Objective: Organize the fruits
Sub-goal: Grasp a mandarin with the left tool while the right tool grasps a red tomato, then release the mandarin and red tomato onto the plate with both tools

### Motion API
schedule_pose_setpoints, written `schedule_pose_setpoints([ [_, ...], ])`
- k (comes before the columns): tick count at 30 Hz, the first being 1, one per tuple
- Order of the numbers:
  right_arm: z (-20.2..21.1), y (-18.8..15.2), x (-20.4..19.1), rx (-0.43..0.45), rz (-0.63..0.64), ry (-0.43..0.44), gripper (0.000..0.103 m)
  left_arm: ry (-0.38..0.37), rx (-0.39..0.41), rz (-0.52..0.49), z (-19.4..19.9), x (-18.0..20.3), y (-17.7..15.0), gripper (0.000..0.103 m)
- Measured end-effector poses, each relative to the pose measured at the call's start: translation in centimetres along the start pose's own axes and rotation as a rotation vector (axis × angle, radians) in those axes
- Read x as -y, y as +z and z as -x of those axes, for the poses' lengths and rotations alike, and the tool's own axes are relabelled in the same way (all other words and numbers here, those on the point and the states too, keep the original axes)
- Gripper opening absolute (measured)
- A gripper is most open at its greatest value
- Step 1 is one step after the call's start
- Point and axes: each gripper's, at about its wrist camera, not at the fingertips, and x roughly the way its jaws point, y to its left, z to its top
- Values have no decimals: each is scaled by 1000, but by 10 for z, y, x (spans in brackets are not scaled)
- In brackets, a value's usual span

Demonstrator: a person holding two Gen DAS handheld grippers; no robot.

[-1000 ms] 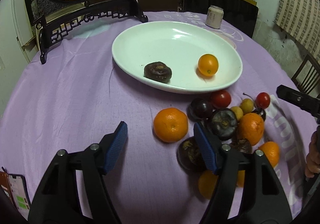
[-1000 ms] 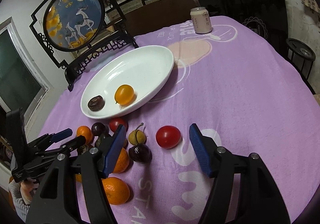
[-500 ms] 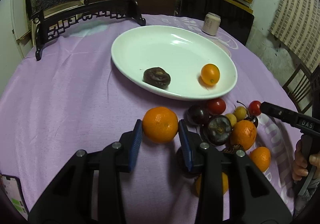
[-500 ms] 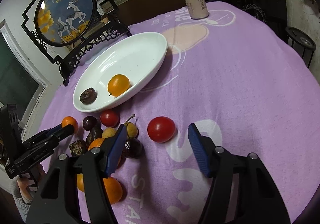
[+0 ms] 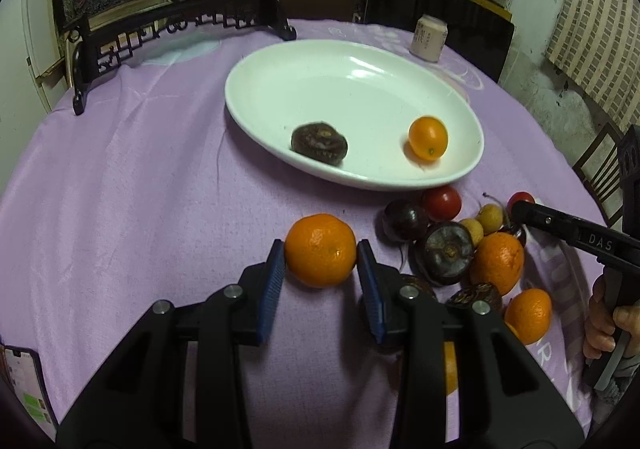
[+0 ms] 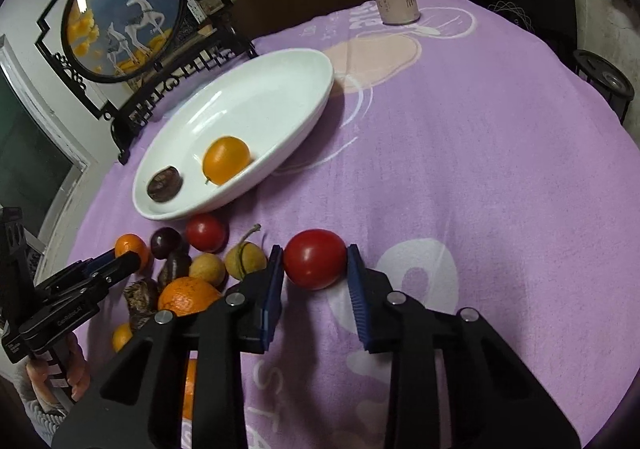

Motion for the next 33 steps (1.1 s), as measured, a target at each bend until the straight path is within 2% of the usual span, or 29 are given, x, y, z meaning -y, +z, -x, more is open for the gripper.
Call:
schedule_pose_setpoints([
  [4, 22, 4, 5, 87, -29, 12, 32, -20, 71, 14, 25, -1, 7, 37],
  [8, 31, 19, -3, 129, -33, 53, 32, -10, 84, 8, 28, 2, 31, 37],
  [14, 2, 65, -41, 95, 50, 49, 32, 20, 51, 7, -9, 5, 75, 37],
  [22, -52, 95, -48, 28, 62, 27, 32, 11, 1, 29, -56, -3, 93, 38],
  [23, -56, 96, -48, 23, 61, 26, 35, 9, 1, 30, -58, -4, 93, 39],
  [25, -61, 96, -44, 21, 43, 23, 59, 7, 9, 36, -58, -5, 93, 48],
  [26, -60, 96, -42, 30, 31, 23, 65, 4, 16, 38, -56, -7, 93, 50],
  [33, -14, 85, -46, 149, 81, 42, 65, 24, 59, 50, -31, -13, 83, 51],
])
